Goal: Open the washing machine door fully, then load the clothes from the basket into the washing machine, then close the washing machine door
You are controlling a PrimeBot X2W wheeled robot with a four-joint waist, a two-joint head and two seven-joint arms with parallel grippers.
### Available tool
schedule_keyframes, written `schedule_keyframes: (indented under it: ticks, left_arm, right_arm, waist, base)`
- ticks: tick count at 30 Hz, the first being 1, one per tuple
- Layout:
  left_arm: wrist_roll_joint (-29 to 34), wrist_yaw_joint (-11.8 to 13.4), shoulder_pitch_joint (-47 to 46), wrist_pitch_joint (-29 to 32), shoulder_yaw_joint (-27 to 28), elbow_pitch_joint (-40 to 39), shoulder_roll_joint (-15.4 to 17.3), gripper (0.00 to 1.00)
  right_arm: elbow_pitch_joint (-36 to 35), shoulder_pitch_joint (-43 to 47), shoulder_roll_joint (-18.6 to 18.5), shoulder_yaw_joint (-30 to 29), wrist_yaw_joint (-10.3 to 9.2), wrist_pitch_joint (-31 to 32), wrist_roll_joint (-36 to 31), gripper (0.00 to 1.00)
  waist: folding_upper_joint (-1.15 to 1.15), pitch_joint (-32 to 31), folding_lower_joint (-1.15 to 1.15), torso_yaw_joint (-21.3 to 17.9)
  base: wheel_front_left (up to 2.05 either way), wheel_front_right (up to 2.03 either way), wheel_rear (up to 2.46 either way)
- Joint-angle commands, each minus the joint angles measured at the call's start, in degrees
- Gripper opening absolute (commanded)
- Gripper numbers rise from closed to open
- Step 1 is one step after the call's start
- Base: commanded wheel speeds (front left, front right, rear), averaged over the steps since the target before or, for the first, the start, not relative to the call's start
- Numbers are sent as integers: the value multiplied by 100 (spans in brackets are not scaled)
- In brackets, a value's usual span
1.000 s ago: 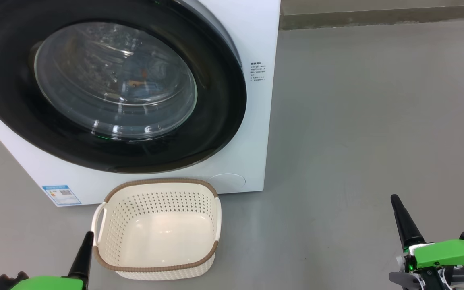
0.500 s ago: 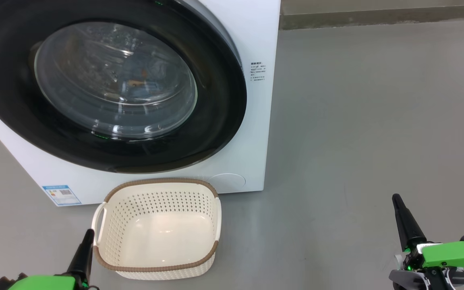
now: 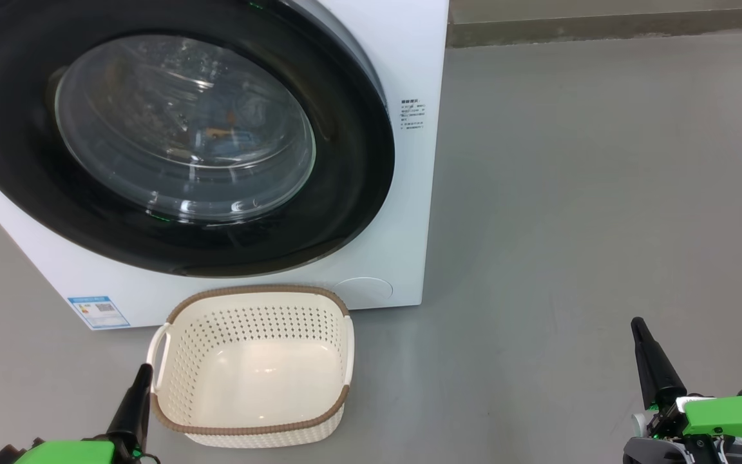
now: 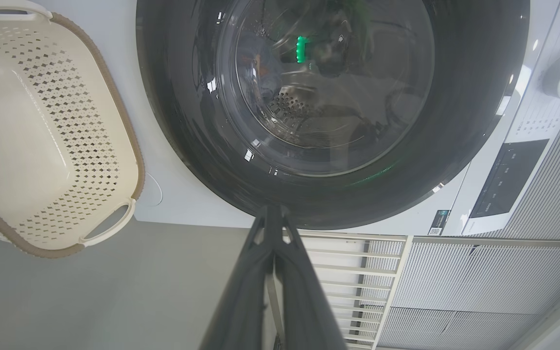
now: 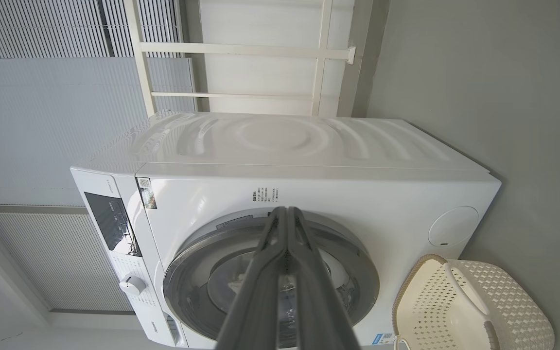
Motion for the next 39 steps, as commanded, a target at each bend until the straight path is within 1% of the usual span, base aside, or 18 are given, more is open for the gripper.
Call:
schedule_keyframes:
  ticks: [1,39]
  left_arm:
    - [-48,-41,-250,35,203,-107,74,0]
    - [-49,-41,-249,34,201,-108,74,0]
  right_arm:
    - [-178,-51,-10,123,9,49,58,0]
    - [-178,-51,-10,122,9,50,58,0]
  waist:
    - [0,0,0,0]
    - [0,0,0,0]
  base:
    - [0,0,0]
    - [0,0,0]
